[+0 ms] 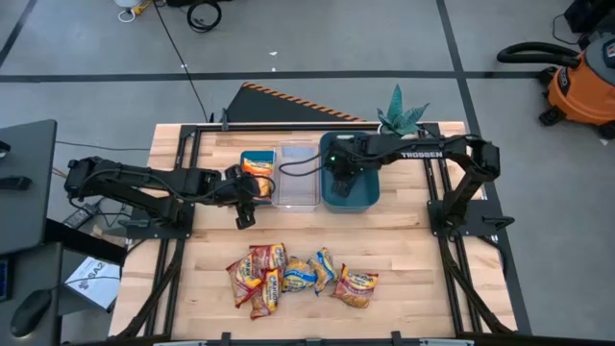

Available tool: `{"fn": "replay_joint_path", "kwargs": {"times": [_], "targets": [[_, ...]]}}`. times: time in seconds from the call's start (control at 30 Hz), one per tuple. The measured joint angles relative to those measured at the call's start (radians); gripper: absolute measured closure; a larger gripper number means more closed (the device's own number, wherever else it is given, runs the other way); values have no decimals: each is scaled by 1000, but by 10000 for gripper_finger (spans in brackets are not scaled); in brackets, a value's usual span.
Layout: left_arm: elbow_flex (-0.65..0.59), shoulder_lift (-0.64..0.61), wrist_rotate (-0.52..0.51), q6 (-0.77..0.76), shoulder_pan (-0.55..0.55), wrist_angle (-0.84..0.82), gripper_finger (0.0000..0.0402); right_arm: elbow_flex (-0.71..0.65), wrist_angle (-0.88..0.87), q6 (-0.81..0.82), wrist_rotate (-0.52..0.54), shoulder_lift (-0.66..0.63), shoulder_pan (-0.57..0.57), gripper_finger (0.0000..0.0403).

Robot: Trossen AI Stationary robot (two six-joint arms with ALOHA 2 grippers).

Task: Sort Maruchan noodles
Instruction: Put the blue noodle pack into the dark blue bin

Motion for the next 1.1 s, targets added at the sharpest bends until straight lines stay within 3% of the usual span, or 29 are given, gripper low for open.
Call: {"fn": "replay_joint_path", "kwargs": {"times": [0.13,0.33,0.73,1.1], "targets": [[0,0,-3,49,0,49,207,1,66,0,22,-1,61,285],[0,0,-19,151,1,77,207,1,128,-2,145,-24,165,285],[0,0,-19,245,1,169,207,2,238,84,11,-51,400,285],[0,2,-18,316,1,287,207,2,241,207,-53,68,592,277]]}}
